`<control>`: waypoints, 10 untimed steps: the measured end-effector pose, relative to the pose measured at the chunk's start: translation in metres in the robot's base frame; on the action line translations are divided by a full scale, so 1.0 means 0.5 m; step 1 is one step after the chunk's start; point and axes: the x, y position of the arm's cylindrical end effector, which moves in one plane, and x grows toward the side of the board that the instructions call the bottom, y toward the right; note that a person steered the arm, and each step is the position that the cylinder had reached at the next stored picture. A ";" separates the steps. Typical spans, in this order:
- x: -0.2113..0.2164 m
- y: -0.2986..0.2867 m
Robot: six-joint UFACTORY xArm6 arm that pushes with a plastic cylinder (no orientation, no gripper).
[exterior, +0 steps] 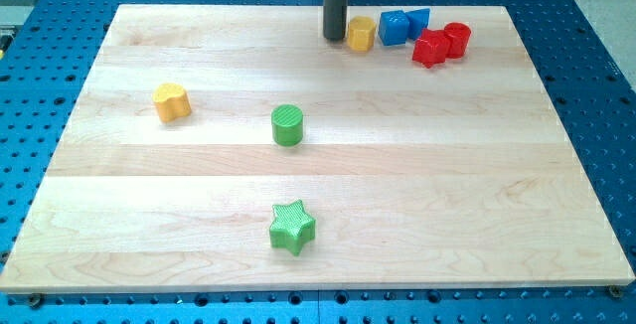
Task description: Place the heart to the top right of the green circle
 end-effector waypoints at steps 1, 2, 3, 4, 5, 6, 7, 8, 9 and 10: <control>-0.005 0.056; 0.007 0.066; 0.069 -0.074; 0.129 -0.306; 0.199 -0.520; 0.301 -0.558; 0.319 -0.533; 0.319 -0.416; 0.294 -0.271; 0.269 -0.139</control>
